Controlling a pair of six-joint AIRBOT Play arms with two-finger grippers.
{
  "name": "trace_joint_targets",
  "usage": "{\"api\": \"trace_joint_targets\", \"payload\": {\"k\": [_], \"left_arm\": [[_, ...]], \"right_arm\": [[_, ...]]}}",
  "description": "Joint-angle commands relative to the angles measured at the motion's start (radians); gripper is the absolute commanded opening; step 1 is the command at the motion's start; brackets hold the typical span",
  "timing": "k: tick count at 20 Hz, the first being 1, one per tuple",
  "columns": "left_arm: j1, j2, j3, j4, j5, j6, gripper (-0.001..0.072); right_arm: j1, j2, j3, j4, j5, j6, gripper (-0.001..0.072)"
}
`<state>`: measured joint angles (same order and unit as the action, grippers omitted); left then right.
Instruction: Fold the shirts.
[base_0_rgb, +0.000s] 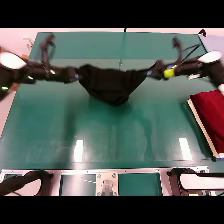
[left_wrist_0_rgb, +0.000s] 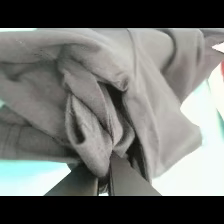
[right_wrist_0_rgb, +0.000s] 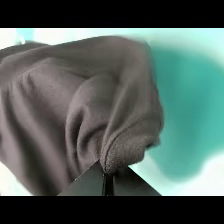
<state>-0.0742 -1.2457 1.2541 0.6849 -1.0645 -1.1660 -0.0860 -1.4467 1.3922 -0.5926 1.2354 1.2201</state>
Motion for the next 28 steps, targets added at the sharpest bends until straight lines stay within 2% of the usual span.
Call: {"api": "trace_joint_targets", "payload": {"k": [1,4,6,8,10,12,15,17,19,20,22,23,24,26,27,28], "left_arm": [[0.025,0.130,0.132,0.022,-0.082,-0.015,0.0026],[0.025,0.183,0.168,0.023,-0.150,-0.044,0.0026],[0.025,0.185,0.161,0.043,-0.248,-0.074,0.0027],[0.025,0.184,0.100,0.076,-0.314,-0.090,0.0026],[0.025,0.184,-0.013,0.078,-0.302,-0.089,0.0026],[0.005,0.184,-0.158,0.077,-0.232,-0.068,0.0026],[-0.069,0.180,-0.396,0.050,-0.044,-0.020,0.0026],[-0.116,0.178,-0.526,0.031,0.094,-0.003,0.0026],[-0.145,0.178,-0.611,0.027,0.196,-0.003,0.0026],[-0.145,0.178,-0.639,0.027,0.220,-0.003,0.0026],[-0.142,0.178,-0.670,0.039,0.241,-0.003,0.0027],[-0.142,0.178,-0.671,0.053,0.242,-0.003,0.0027],[-0.142,0.178,-0.671,0.062,0.239,-0.003,0.0028],[-0.142,0.178,-0.671,0.074,0.227,-0.003,0.0029],[-0.142,0.178,-0.671,0.081,0.224,-0.003,0.0199],[-0.142,0.178,-0.671,0.092,0.219,-0.003,0.0430]], "right_arm": [[-0.046,0.236,0.041,0.004,0.022,-0.032,0.0013],[-0.060,0.402,0.039,-0.059,0.023,-0.030,0.0013],[-0.051,0.463,0.019,-0.147,0.032,-0.003,0.0013],[-0.034,0.513,-0.078,-0.176,0.044,0.006,0.0013],[-0.004,0.553,-0.263,-0.175,0.031,0.006,0.0013],[0.040,0.569,-0.482,-0.175,-0.037,0.005,0.0013],[0.123,0.555,-0.782,-0.174,-0.257,0.002,0.0013],[0.158,0.531,-0.891,-0.167,-0.357,0.002,0.0013],[0.168,0.498,-0.929,-0.169,-0.381,0.002,0.0014],[0.160,0.489,-0.920,-0.196,-0.376,0.001,0.0042],[0.105,0.491,-0.859,-0.278,-0.312,0.003,0.0342],[0.063,0.491,-0.811,-0.293,-0.257,0.006,0.0470],[0.017,0.491,-0.756,-0.291,-0.192,0.021,0.0517],[-0.017,0.491,-0.669,-0.278,-0.116,0.058,0.0517],[-0.001,0.491,-0.652,-0.248,-0.100,0.059,0.0517],[0.031,0.490,-0.652,-0.218,-0.097,0.059,0.0517]]}}
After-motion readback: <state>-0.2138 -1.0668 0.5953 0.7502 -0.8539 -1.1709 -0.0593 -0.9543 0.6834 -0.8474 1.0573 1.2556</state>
